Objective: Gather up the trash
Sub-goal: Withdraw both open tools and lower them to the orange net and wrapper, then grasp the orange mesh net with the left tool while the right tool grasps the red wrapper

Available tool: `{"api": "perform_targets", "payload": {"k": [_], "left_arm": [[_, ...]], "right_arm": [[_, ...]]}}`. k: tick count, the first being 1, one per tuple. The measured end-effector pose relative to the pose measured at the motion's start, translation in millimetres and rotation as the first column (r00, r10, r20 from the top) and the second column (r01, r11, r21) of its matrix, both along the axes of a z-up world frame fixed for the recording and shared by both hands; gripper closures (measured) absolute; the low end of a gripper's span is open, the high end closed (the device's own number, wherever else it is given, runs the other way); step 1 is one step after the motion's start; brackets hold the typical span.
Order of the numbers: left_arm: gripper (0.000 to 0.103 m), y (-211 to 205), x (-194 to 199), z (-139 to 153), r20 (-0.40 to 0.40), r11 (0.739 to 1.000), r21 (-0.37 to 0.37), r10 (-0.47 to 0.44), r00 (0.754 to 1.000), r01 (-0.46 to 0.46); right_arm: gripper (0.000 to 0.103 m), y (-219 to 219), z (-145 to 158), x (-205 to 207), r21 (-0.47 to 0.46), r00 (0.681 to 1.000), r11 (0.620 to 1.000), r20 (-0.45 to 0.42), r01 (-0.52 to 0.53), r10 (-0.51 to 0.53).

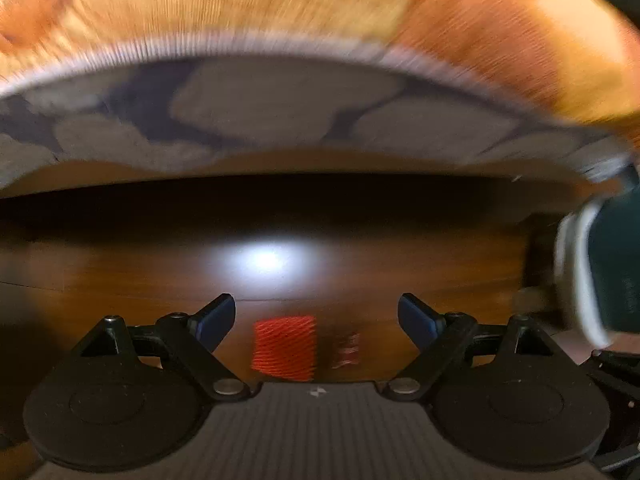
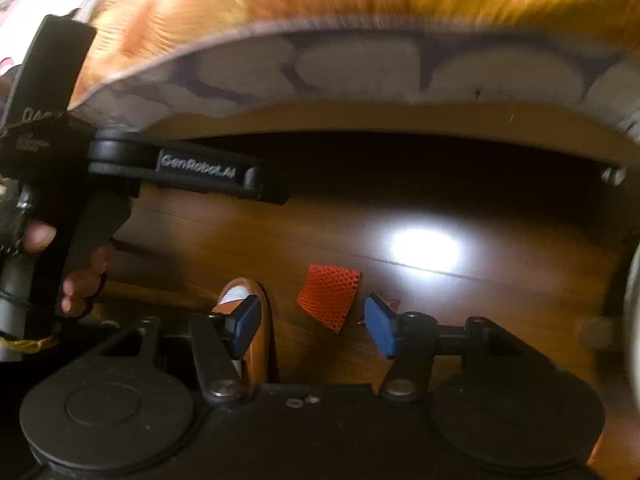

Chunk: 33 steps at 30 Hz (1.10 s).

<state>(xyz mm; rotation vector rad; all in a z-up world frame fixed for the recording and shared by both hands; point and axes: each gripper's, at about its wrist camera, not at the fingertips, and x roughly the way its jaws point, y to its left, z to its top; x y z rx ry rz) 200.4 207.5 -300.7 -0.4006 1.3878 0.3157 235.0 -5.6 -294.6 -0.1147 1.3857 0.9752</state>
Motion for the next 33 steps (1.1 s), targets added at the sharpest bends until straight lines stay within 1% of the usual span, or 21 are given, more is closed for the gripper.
{"api": "perform_targets", "payload": {"k": [3, 4, 6, 9, 11, 14, 18, 21, 23, 26, 31, 33], "left_arm": [[0.014, 12.8, 2.1, -39.5, -0.086, 0.998, -0.056, 0.013, 0.996, -0.018], [0.014, 13.2, 3.8, -51.3, -0.106, 0.998, -0.056, -0.004, 0.994, -0.002], [0.014, 10.0, 8.6, -73.7, -0.14, 0.997, -0.031, -0.073, 0.987, 0.07], [0.014, 4.5, 10.6, -109.0, -0.19, 0.982, 0.003, -0.182, 0.965, 0.187], [0.014, 6.5, 9.4, -133.6, -0.231, 0.976, -0.008, -0.212, 0.95, 0.215], [0.014, 9.5, 10.6, -167.4, -0.286, 0.979, -0.032, -0.202, 0.937, 0.202], [0.014, 15.8, 8.6, -203.4, -0.325, 0.988, -0.075, -0.151, 0.934, 0.133], [0.014, 16.5, -0.2, -229.5, -0.364, 0.99, -0.101, -0.127, 0.923, 0.096], [0.014, 12.7, -5.4, -241.9, -0.387, 0.99, -0.117, -0.123, 0.914, 0.084], [0.014, 10.5, -11.7, -256.8, -0.406, 0.988, -0.141, -0.109, 0.907, 0.056], [0.014, 4.7, -18.6, -271.9, -0.413, 0.987, -0.159, -0.096, 0.906, 0.032], [0.015, 7.2, -17.1, -271.6, -0.408, 0.987, -0.161, -0.08, 0.91, 0.015]], "right_arm": [[0.045, 14.7, -35.6, 2.4, -0.041, 0.998, 0.999, -0.051, 0.029, -0.031], [0.045, 19.3, -48.6, 2.3, -0.061, 0.997, 0.998, -0.065, 0.033, -0.037], [0.045, 27.5, -73.6, 0.6, -0.105, 0.995, 0.994, -0.085, 0.033, -0.043], [0.045, 35.1, -107.3, 0.2, -0.155, 0.991, 0.987, -0.123, 0.034, -0.053], [0.045, 38.6, -128.3, -1.7, -0.181, 0.988, 0.983, -0.144, 0.029, -0.056], [0.045, 43.7, -153.2, -1.8, -0.21, 0.986, 0.978, -0.162, 0.016, -0.051], [0.045, 53.5, -181.0, -1.3, -0.238, 0.983, 0.971, -0.18, -0.001, -0.043], [0.045, 61.6, -199.4, 1.8, -0.268, 0.981, 0.963, -0.186, 0.01, -0.061], [0.045, 67.7, -212.2, 5.1, -0.28, 0.979, 0.96, -0.194, 0.013, -0.07], [0.045, 74.4, -228.4, 3.5, -0.302, 0.978, 0.953, -0.2, -0.007, -0.057], [0.046, 80.6, -241.8, 1.3, -0.332, 0.979, 0.943, -0.196, -0.015, -0.054], [0.046, 82.8, -245.0, 1.4, -0.338, 0.981, 0.941, -0.188, -0.018, -0.049]]}}
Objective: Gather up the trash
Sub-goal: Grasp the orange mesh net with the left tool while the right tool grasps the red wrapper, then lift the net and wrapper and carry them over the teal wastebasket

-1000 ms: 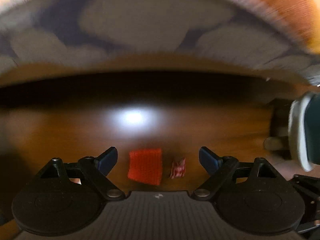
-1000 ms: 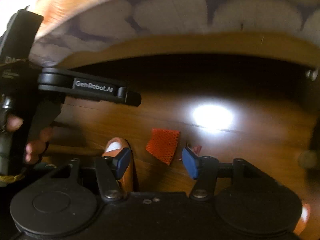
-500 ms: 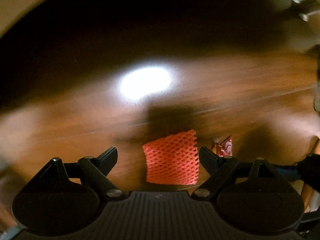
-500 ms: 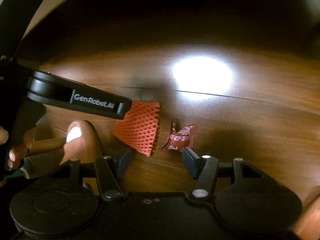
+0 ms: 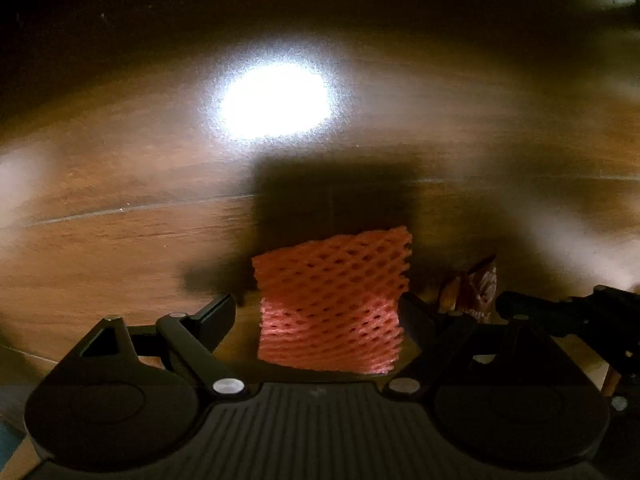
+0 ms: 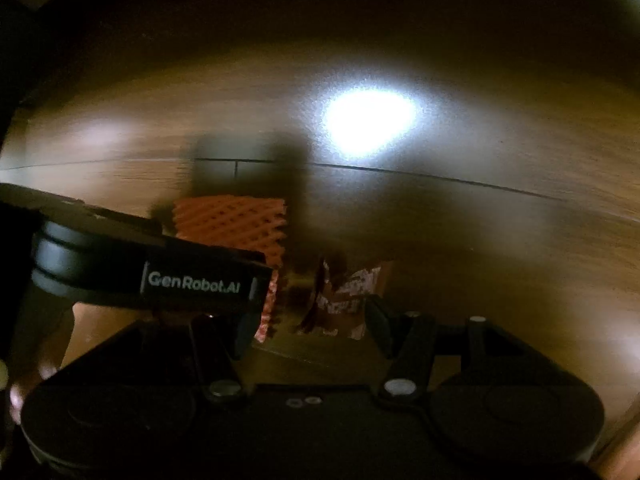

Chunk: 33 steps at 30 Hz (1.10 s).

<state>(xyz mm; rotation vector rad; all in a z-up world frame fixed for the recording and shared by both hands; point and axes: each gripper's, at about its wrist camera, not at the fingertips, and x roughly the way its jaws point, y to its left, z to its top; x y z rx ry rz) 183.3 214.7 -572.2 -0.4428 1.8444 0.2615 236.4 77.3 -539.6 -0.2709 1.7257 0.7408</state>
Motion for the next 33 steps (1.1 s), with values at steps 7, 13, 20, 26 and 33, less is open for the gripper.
{"api": "perform_targets", "payload": {"k": [7, 13, 20, 26, 33], "left_arm": [[0.027, -6.4, -1.6, -6.4, 0.001, 1.0, 0.021, 0.015, 1.0, -0.015], [0.04, -15.3, -4.4, -6.8, 0.023, 1.0, 0.025, 0.012, 1.0, -0.012], [0.077, -14.1, -0.4, -2.7, 0.062, 0.998, -0.059, 0.028, 0.998, -0.024], [0.081, -10.6, 3.9, 11.9, 0.074, 0.999, -0.05, 0.015, 0.997, -0.011], [0.081, -20.9, 26.5, 56.9, 0.118, 0.998, -0.042, -0.049, 0.992, 0.054]], "right_arm": [[0.047, 4.3, -6.3, -0.5, -0.016, 0.999, 0.999, 0.025, -0.027, 0.028], [0.067, 6.0, -9.6, -2.2, -0.021, 0.998, 0.999, 0.046, -0.034, 0.035], [0.074, -1.5, -6.7, -1.0, 0.002, 0.996, 0.999, 0.071, -0.045, 0.045], [0.076, -18.9, 14.4, 1.9, 0.015, 0.994, 1.0, 0.104, -0.023, 0.021], [0.076, -51.1, 68.0, 12.3, 0.051, 0.984, 0.996, 0.161, 0.068, -0.076]]}}
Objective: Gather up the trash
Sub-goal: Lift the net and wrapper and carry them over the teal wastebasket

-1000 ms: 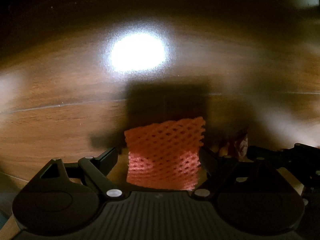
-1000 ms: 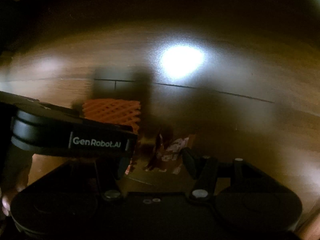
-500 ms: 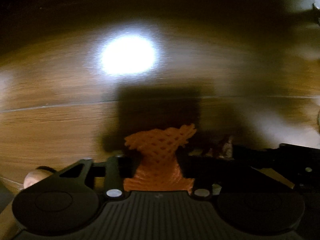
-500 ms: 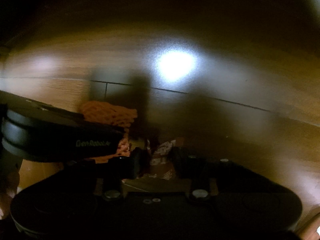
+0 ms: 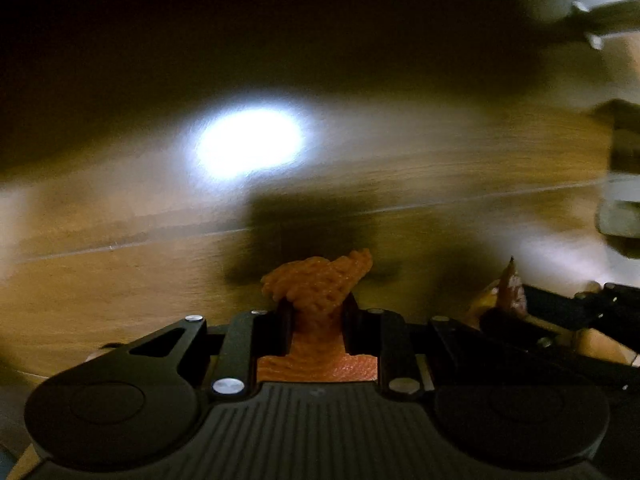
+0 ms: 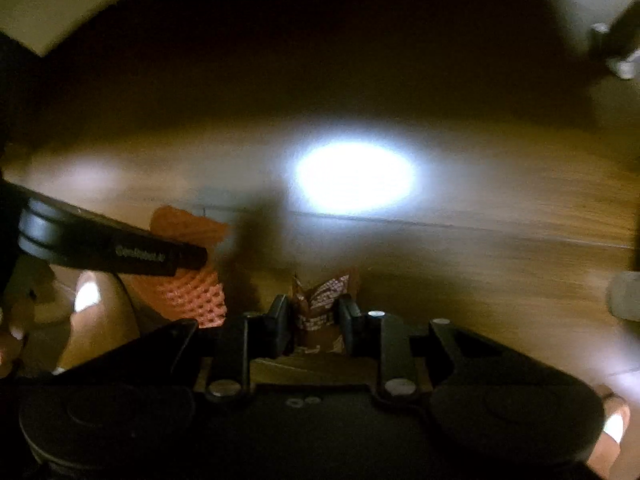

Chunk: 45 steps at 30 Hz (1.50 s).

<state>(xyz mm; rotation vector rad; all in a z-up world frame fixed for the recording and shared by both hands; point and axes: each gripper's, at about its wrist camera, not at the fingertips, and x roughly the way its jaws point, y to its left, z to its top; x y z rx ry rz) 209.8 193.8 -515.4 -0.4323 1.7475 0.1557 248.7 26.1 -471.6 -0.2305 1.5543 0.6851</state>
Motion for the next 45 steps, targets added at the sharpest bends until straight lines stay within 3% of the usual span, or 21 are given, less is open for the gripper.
{"api": "perform_targets", "payload": {"k": [5, 13, 15, 19, 22, 30, 38, 45], "left_arm": [[0.081, -16.8, 11.0, 53.6, 0.073, 1.0, -0.001, -0.024, 0.997, 0.024], [0.081, -44.0, 19.0, 175.4, 0.248, 1.0, -0.007, 0.02, 0.969, -0.019], [0.081, -43.5, 21.4, 211.8, 0.306, 0.997, -0.027, 0.075, 0.949, -0.07], [0.081, -63.3, 21.5, 278.2, 0.398, 0.998, 0.04, 0.022, 0.917, -0.042], [0.081, -79.8, 19.8, 322.3, 0.458, 0.998, 0.038, 0.025, 0.889, -0.048], [0.081, -141.7, 21.5, 427.1, 0.619, 0.999, 0.045, -0.027, 0.785, -0.001], [0.081, -221.7, 38.6, 491.0, 0.715, 0.992, 0.076, -0.126, 0.688, 0.103], [0.081, -285.2, 71.4, 505.7, 0.741, 0.976, 0.092, -0.199, 0.641, 0.197]], "right_arm": [[0.077, -16.7, 51.4, 1.3, 0.045, 0.998, 0.998, 0.053, 0.044, -0.046], [0.077, -57.5, 164.9, -10.8, 0.141, 0.981, 0.986, 0.163, 0.084, -0.107], [0.077, -70.9, 190.0, -17.2, 0.162, 0.974, 0.982, 0.188, 0.093, -0.123], [0.077, -108.4, 245.5, -22.7, 0.219, 0.956, 0.969, 0.242, 0.112, -0.165], [0.077, -134.6, 288.0, -28.7, 0.272, 0.939, 0.954, 0.276, 0.13, -0.206], [0.077, -213.0, 383.8, -27.6, 0.395, 0.862, 0.904, 0.387, 0.166, -0.328], [0.077, -284.3, 421.7, -21.9, 0.456, 0.768, 0.859, 0.457, 0.232, -0.45], [0.077, -334.8, 431.1, -8.1, 0.461, 0.706, 0.839, 0.489, 0.289, -0.512]]}}
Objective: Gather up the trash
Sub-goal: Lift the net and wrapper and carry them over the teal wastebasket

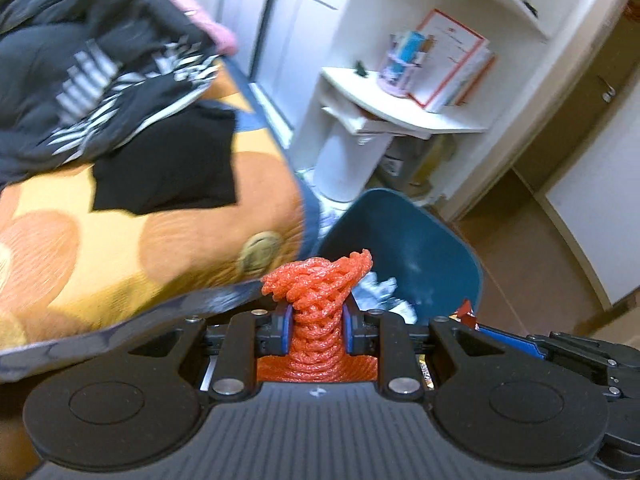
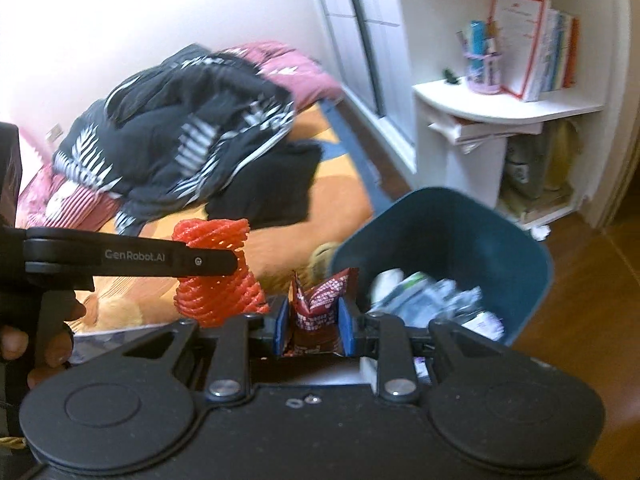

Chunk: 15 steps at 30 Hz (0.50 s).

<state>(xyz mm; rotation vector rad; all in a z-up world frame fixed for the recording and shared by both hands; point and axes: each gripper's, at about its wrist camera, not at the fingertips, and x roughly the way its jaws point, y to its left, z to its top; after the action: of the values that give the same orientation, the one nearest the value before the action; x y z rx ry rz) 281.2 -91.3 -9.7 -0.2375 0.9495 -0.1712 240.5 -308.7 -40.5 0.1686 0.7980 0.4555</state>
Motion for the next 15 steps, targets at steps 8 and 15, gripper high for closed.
{"api": "perform_targets", "payload": {"k": [8, 15], "left_arm": [[0.08, -60.5, 39.2, -1.1, 0.006, 0.996, -0.001, -0.093, 0.996, 0.093], [0.08, -95.7, 73.6, -30.2, -0.03, 0.99, 0.026, -0.141, 0.99, 0.141]], "right_arm": [[0.077, -48.6, -6.7, 27.0, -0.004, 0.996, 0.996, 0.007, 0.089, -0.089], [0.077, -68.7, -36.1, 49.3, -0.034, 0.991, 0.991, -0.035, 0.128, -0.129]]}}
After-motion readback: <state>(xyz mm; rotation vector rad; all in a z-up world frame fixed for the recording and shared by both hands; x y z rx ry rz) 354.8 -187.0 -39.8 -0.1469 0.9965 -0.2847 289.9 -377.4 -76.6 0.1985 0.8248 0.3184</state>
